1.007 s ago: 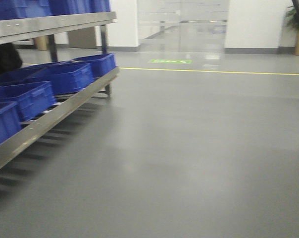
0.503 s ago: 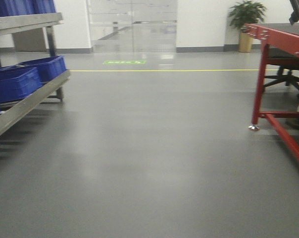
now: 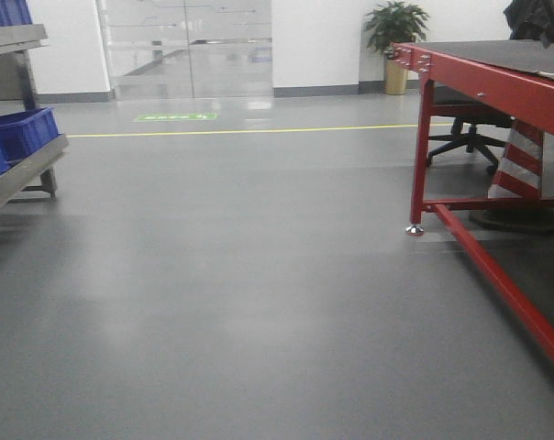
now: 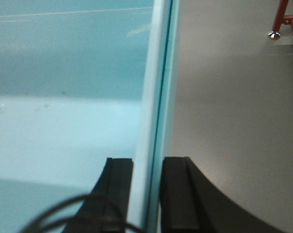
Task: Move two blue bins to right shelf middle
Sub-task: 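Drive across the floor past the red table carrying the teal bin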
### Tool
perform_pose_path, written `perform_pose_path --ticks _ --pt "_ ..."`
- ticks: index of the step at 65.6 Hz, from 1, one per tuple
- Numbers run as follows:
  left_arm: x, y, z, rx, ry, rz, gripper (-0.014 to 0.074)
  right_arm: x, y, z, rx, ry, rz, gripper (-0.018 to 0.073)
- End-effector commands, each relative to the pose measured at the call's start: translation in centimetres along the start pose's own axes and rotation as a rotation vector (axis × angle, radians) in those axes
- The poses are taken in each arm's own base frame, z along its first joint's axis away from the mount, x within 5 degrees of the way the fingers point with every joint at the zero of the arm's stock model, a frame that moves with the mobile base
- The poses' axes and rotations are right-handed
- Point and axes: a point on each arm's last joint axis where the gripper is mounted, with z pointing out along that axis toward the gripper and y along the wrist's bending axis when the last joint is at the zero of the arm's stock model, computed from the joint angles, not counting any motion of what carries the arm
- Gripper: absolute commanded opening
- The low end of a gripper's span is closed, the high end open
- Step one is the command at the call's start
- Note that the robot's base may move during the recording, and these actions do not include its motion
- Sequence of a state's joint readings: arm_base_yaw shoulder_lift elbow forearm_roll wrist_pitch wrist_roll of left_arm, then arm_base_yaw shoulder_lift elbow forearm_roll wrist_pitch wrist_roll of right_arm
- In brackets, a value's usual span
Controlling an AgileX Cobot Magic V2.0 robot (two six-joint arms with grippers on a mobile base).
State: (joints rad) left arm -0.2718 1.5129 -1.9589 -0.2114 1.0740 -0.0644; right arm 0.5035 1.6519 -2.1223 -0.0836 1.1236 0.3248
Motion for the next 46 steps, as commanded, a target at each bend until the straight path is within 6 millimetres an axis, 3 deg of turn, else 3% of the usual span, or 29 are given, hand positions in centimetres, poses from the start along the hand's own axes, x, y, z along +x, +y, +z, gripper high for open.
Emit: perform_pose_path --ticks 1,46 --pt "-0.96 -3.55 -1.7 0.298 -0.089 -0.118 -0.0111 -1.35 2.4 -1.09 -0.201 -0.155 0.059 -0.0153" --pt "-0.96 -3.55 -1.7 0.298 -0.089 -0.118 -0.0111 -1.35 2.4 -1.09 -0.201 -0.155 0.059 -0.0153"
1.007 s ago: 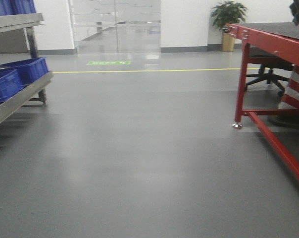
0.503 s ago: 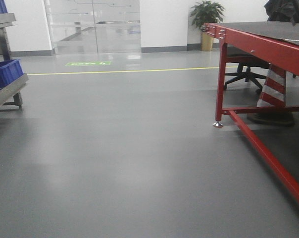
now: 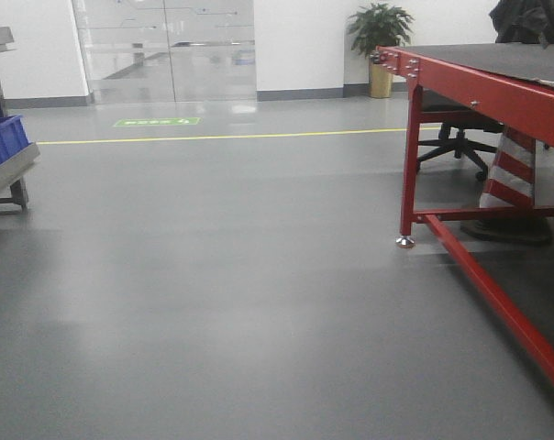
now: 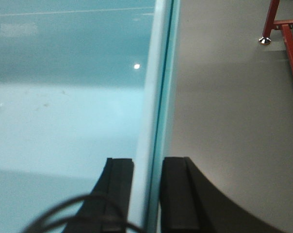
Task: Move two blue bins to right shelf middle
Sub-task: 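Drive across the floor past the red table carrying the teal bin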
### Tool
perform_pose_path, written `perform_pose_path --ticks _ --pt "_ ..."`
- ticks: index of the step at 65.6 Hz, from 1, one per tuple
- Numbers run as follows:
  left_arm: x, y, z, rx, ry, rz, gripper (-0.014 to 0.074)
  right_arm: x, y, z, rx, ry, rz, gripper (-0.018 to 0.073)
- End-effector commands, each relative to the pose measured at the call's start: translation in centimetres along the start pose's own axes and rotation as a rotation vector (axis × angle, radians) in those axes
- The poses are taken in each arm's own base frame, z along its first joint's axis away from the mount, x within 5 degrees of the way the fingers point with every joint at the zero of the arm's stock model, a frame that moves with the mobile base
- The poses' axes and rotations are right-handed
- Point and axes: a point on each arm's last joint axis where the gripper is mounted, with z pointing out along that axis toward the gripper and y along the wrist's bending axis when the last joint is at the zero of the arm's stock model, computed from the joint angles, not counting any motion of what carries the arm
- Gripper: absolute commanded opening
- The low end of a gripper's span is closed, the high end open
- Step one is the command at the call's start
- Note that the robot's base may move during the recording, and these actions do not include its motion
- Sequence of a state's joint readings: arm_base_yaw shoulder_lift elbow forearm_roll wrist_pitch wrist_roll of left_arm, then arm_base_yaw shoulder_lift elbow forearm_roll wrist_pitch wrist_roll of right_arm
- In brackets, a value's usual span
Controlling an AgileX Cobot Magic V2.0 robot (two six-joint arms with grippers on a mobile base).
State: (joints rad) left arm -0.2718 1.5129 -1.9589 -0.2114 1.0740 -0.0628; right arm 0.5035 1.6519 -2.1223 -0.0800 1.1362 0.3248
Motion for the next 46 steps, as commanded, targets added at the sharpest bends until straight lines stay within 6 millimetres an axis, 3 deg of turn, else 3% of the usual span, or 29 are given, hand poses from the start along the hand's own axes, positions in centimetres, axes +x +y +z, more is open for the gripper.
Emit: perform_pose_path --ticks 1,46 --pt "-0.96 -3.54 -1.7 0.298 -0.089 -0.12 -0.0111 -1.45 2.41 -1.11 -0.203 -0.168 0.056 -0.0153" --pt "-0.96 -3.54 -1.7 0.298 -0.089 -0.12 -0.0111 -1.45 2.41 -1.11 -0.203 -0.168 0.056 -0.0153"
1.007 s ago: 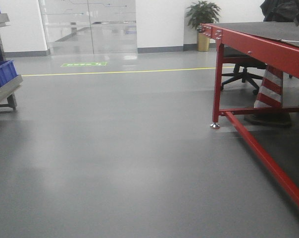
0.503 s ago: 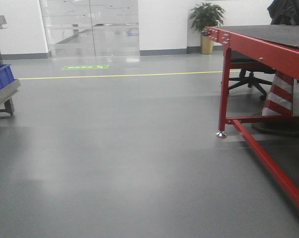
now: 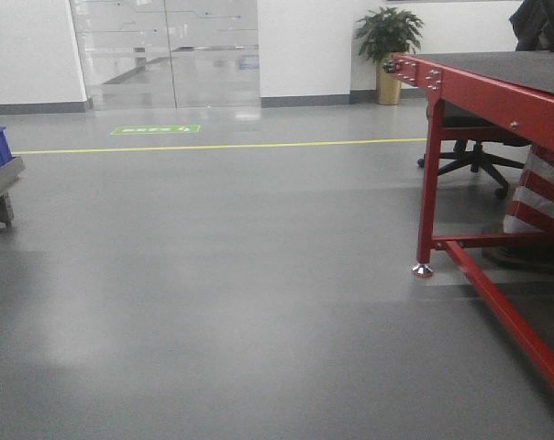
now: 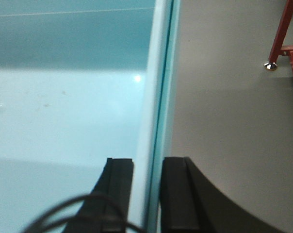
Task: Move two blue bins to right shelf middle
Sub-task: 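Drive across the floor past the red table carrying the teal bin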
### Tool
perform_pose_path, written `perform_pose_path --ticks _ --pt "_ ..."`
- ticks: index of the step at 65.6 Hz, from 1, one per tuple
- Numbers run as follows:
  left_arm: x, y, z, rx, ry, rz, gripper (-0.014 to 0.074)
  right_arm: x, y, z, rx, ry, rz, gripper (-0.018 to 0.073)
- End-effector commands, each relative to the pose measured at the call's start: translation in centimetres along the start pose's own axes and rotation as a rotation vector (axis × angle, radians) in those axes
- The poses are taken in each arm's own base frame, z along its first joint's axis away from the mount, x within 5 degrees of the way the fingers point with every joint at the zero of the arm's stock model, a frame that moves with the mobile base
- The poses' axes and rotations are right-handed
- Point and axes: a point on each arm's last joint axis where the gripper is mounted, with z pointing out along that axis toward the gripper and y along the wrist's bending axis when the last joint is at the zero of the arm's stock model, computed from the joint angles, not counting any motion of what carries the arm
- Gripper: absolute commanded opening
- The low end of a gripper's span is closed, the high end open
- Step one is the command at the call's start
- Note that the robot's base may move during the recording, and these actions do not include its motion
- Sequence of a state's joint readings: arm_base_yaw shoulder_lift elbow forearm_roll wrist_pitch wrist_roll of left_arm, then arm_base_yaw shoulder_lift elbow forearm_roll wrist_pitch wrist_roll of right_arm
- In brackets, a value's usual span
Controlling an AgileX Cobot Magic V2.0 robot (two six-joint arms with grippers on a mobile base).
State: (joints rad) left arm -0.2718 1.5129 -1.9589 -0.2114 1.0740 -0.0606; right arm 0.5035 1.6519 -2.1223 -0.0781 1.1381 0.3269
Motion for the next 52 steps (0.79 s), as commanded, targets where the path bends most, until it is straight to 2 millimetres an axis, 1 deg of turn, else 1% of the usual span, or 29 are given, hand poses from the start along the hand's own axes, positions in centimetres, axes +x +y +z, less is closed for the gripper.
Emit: perform_pose_path --ticks 1,52 --pt "-0.97 -3.54 -1.7 0.298 -0.09 -0.122 -0.0111 -1.46 2.4 -1.11 -0.202 -0.17 0.053 -0.0153" --pt "-0.97 -3.53 -1.7 0.296 -0.09 -0.121 -0.0111 -1.46 2.4 -1.11 -0.202 -0.17 0.053 -0.0153"
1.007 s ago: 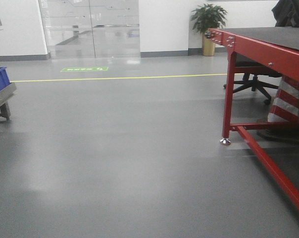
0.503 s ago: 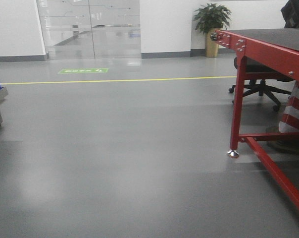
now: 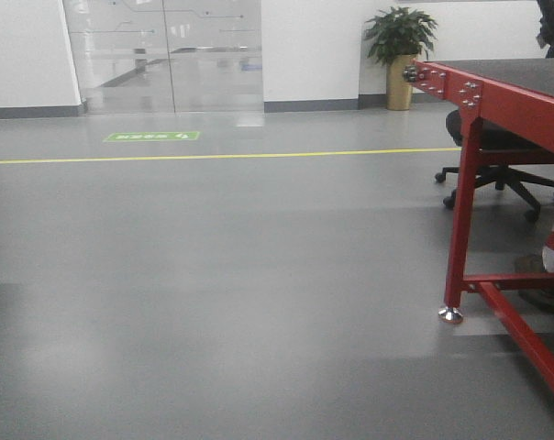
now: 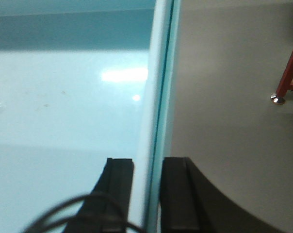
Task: Move two blue bins to right shelf middle
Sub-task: 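Drive across the floor past the red table carrying the teal bin, then turn toward another shelf of blue bins holding the teal bin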
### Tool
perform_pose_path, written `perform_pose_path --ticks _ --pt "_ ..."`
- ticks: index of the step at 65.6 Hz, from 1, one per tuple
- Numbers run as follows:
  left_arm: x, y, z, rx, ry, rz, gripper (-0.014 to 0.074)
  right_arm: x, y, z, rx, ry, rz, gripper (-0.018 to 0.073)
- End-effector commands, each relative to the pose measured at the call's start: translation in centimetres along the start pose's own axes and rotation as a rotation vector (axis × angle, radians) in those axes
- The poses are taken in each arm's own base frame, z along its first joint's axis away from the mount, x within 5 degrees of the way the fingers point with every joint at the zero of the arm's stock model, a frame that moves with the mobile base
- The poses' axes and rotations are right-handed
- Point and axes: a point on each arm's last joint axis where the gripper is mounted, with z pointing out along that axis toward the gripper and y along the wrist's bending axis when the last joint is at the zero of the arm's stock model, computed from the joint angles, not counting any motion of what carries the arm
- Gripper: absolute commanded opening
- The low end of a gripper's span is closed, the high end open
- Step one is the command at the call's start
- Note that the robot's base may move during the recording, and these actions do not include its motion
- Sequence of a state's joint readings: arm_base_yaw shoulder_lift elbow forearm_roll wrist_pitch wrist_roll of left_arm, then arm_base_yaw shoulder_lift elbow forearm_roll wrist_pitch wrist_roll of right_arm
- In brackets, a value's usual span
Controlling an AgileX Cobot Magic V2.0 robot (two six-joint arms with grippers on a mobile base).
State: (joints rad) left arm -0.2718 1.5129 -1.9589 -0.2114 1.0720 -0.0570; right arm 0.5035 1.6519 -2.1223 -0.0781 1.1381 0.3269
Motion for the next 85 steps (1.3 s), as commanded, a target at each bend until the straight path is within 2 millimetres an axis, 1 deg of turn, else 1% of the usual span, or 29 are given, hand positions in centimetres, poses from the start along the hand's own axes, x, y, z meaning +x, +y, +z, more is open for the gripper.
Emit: perform_pose_path --ticks 1,63,85 --pt "-0.97 -3.52 -1.7 0.296 -0.089 -0.125 -0.0111 -1.46 2.4 -1.11 -0.202 -0.17 0.053 -0.0153" --pt "-0.98 -3.5 -1.58 0.295 -0.089 -0.126 -0.0111 -1.53 2.42 -1.13 -0.205 -0.177 0.054 -0.0153" --pt "-1.4 -3.4 -1.26 0.293 -0.131 -0.135 -0.0111 -1.55 2.44 -1.04 -0.205 -0.18 0.054 -0.0153"
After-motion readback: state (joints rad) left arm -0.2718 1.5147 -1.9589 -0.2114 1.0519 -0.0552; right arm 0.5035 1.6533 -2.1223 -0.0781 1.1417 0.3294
